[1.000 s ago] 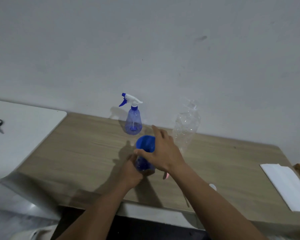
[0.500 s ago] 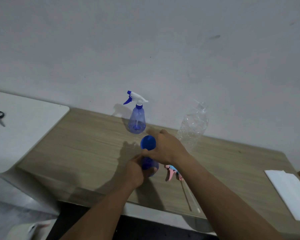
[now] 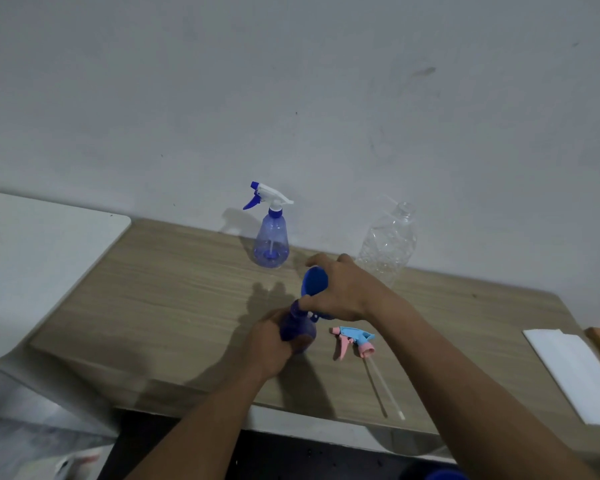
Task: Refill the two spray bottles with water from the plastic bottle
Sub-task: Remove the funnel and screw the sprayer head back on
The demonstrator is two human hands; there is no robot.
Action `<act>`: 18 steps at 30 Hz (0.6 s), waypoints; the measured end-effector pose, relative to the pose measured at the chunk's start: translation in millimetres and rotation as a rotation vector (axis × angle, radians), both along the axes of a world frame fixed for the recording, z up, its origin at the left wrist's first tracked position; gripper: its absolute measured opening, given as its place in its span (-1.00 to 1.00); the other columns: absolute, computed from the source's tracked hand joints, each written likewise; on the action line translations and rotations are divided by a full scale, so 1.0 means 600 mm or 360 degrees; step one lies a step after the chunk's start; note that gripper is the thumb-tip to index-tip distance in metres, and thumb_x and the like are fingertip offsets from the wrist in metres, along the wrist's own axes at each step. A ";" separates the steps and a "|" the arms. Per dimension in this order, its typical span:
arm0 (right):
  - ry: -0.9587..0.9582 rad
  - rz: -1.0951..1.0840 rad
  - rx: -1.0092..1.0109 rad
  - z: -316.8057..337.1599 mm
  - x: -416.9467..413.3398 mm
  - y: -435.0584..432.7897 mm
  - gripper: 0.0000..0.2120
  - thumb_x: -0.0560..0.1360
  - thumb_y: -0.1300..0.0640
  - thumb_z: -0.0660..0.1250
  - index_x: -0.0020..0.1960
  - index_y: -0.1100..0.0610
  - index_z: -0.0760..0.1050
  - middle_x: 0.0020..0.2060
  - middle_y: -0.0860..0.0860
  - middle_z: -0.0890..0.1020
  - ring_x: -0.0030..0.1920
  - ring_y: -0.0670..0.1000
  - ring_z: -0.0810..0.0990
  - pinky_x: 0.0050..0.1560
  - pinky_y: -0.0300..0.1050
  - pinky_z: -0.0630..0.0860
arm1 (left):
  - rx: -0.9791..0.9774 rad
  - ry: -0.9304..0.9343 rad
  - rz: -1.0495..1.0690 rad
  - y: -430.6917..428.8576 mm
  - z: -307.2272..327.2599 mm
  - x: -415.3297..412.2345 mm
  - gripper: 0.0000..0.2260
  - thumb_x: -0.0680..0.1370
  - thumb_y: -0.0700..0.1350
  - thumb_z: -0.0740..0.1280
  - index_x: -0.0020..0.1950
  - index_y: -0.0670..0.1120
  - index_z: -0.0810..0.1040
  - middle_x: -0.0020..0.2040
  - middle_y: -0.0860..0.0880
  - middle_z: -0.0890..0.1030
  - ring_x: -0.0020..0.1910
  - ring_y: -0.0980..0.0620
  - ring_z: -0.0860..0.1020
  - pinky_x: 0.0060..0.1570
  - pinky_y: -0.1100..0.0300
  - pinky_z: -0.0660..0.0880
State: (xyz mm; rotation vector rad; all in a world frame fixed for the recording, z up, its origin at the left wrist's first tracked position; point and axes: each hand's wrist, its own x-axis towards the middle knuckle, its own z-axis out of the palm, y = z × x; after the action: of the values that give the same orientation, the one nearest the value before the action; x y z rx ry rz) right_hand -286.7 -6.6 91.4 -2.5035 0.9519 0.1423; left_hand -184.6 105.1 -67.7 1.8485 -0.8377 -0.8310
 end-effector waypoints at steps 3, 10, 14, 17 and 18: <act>-0.0035 -0.0106 0.0139 0.000 -0.013 -0.008 -0.31 0.34 -0.20 0.44 0.41 -0.12 0.32 0.19 0.03 0.34 0.04 0.09 0.55 0.07 -0.03 0.56 | 0.0045 -0.0121 -0.0052 0.006 0.004 0.009 -0.60 0.36 0.05 0.54 0.14 0.18 0.53 0.06 0.12 0.65 0.03 0.08 0.61 0.08 0.05 0.54; -0.0443 -0.0309 0.0245 -0.035 -0.013 -0.022 -0.45 0.31 -0.02 0.56 0.20 0.00 0.39 0.07 0.02 0.46 -0.11 -0.04 0.54 -0.27 -0.24 0.39 | 0.0052 -0.0294 0.0018 0.017 -0.006 0.027 -0.63 0.38 0.06 0.54 0.13 0.06 0.58 -0.01 0.08 0.65 -0.03 0.05 0.60 -0.08 0.17 0.45; -0.0649 -0.0427 0.0292 -0.087 -0.001 -0.023 -0.45 0.31 0.05 0.58 0.19 0.02 0.38 0.05 0.00 0.52 -0.03 0.02 0.56 -0.21 -0.23 0.44 | 0.0026 -0.0306 0.0027 0.027 -0.004 0.041 -0.67 0.38 0.03 0.56 0.09 0.06 0.58 -0.09 0.17 0.59 -0.11 0.19 0.56 -0.19 0.49 0.33; -0.0715 -0.0507 0.0252 -0.133 0.012 -0.025 -0.38 0.37 0.03 0.54 0.36 0.01 0.37 0.18 -0.01 0.48 0.10 0.02 0.54 -0.01 -0.21 0.46 | 0.0036 -0.0375 0.0018 0.032 -0.002 0.052 -0.65 0.37 0.09 0.55 0.10 0.10 0.58 -0.06 0.17 0.59 -0.07 0.16 0.56 -0.16 0.43 0.34; -0.0691 -0.0509 0.0214 -0.147 0.016 -0.027 -0.36 0.40 0.02 0.51 0.42 0.01 0.36 0.23 0.00 0.46 0.14 0.02 0.52 0.08 -0.19 0.44 | 0.0045 -0.0369 0.0021 0.034 0.000 0.054 -0.65 0.38 0.09 0.55 0.10 0.09 0.58 -0.06 0.17 0.59 -0.07 0.15 0.56 -0.17 0.43 0.34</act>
State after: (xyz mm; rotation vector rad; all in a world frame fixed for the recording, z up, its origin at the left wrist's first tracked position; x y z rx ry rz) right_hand -277.2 -22.9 3.0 -2.1003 1.0911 -0.4072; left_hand -152.1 125.3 -67.5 1.9993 -0.9599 -0.6306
